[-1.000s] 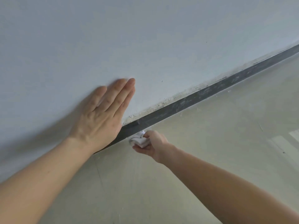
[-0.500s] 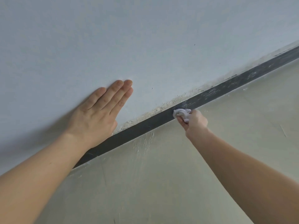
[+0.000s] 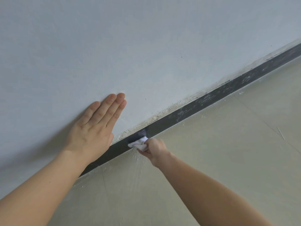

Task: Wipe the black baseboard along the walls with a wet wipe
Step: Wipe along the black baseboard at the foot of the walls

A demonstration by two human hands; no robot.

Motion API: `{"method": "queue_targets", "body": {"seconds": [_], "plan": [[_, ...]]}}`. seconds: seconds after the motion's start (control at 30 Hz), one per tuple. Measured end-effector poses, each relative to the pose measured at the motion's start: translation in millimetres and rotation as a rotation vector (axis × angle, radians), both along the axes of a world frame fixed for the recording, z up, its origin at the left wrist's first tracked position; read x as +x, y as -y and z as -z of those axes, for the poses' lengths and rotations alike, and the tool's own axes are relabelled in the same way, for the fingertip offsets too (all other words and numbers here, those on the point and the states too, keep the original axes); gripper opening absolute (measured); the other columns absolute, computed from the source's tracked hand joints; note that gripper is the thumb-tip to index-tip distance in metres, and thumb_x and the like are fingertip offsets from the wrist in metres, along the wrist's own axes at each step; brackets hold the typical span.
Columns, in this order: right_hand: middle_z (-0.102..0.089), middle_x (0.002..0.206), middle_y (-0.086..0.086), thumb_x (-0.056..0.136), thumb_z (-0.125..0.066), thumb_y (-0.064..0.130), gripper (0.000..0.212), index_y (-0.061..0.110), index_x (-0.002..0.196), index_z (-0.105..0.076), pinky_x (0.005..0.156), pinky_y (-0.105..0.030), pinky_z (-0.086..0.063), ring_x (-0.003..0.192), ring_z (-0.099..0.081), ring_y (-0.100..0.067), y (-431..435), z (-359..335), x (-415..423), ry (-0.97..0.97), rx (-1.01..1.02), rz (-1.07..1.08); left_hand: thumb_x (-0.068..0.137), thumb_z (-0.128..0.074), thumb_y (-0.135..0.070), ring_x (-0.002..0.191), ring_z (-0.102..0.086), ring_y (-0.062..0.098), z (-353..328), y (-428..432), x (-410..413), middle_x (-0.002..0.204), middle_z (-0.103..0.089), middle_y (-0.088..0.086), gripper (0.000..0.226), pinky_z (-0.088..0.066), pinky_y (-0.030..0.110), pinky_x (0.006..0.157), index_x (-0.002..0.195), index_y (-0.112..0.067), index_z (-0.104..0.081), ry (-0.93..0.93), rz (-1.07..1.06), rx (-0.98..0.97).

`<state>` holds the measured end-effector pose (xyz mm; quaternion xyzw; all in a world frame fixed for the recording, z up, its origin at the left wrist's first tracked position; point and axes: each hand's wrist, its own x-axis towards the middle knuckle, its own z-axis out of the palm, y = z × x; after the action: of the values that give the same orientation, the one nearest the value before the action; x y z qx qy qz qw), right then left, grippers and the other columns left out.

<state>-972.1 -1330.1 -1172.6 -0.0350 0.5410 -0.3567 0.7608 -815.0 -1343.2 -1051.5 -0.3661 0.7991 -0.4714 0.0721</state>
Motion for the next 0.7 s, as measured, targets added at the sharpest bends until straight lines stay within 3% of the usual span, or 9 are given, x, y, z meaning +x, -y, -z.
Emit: {"method": "queue_targets", "body": {"seconds": [0.1,0.2,0.27,0.37,0.5,0.6,0.7], "plan": [[-0.048,0.137,-0.022,0.091,-0.043,-0.005,0.041,-0.003,0.132,-0.042,0.063,-0.030,-0.055,0.072,-0.055,-0.021,13.8,0.6,-24.3,-0.050,0.029,0.135,0.082,-0.036,-0.015,0.146,0.001,0.021,1.0,-0.8,-1.3,0.160,0.000,0.007,0.074,0.003,0.035,0.119,0.152,-0.007,-0.013,-0.008,-0.010,0.002],[-0.046,0.139,-0.019,0.091,-0.042,-0.005,0.046,-0.003,0.136,-0.038,0.066,-0.032,-0.055,0.070,-0.054,-0.020,23.3,-2.1,-63.1,-0.124,0.017,0.276,0.081,-0.036,-0.014,0.146,0.005,0.021,2.2,-1.5,-2.5,0.160,0.004,0.007,0.075,0.006,0.035,0.119,0.152,-0.008,-0.011,-0.019,-0.025,0.006],[-0.047,0.137,-0.022,0.091,-0.042,-0.004,0.039,-0.004,0.130,-0.043,0.075,-0.036,-0.055,0.067,-0.053,-0.018,25.6,-6.3,-88.7,-0.187,-0.014,0.390,0.082,-0.035,-0.014,0.146,0.007,0.021,2.3,-2.8,-4.4,0.159,0.006,0.008,0.075,0.007,0.036,0.119,0.152,-0.007,-0.010,-0.025,-0.037,0.003],[-0.049,0.134,-0.027,0.091,-0.043,0.000,0.012,0.004,0.102,-0.048,0.087,-0.039,-0.053,0.063,-0.052,-0.017,20.9,-16.0,-107.9,-0.263,-0.063,0.519,0.081,-0.034,-0.016,0.147,0.007,0.023,2.3,-4.7,-9.9,0.159,0.004,0.010,0.075,0.006,0.038,0.119,0.151,-0.005,-0.010,-0.063,-0.053,0.028],[-0.055,0.112,-0.024,0.090,-0.045,0.000,0.016,0.002,0.104,-0.052,0.083,-0.039,-0.057,0.070,-0.058,-0.020,7.1,-10.8,-89.2,-0.189,-0.020,0.359,0.080,-0.035,-0.019,0.147,0.003,0.023,1.0,-1.1,-31.4,0.160,0.001,0.010,0.078,0.007,0.039,0.118,0.152,-0.006,-0.008,-0.082,-0.014,0.070],[-0.063,0.103,-0.023,0.087,-0.046,-0.007,0.010,-0.004,0.087,-0.056,0.089,-0.036,-0.055,0.088,-0.064,-0.028,2.0,-15.3,-62.3,0.002,-0.010,0.093,0.082,-0.035,-0.019,0.146,0.000,0.023,-2.7,12.3,-56.8,0.159,-0.001,0.010,0.075,0.002,0.039,0.118,0.152,-0.006,-0.010,-0.099,0.053,0.045],[-0.056,0.122,-0.023,0.090,-0.046,-0.004,0.009,0.001,0.098,-0.047,0.075,-0.032,-0.058,0.092,-0.058,-0.027,17.8,-13.9,-59.9,-0.021,-0.005,0.177,0.085,-0.037,-0.018,0.145,-0.004,0.022,-6.5,22.4,-65.0,0.159,-0.004,0.009,0.072,0.000,0.037,0.117,0.152,-0.008,-0.012,-0.109,0.073,0.007]]}}
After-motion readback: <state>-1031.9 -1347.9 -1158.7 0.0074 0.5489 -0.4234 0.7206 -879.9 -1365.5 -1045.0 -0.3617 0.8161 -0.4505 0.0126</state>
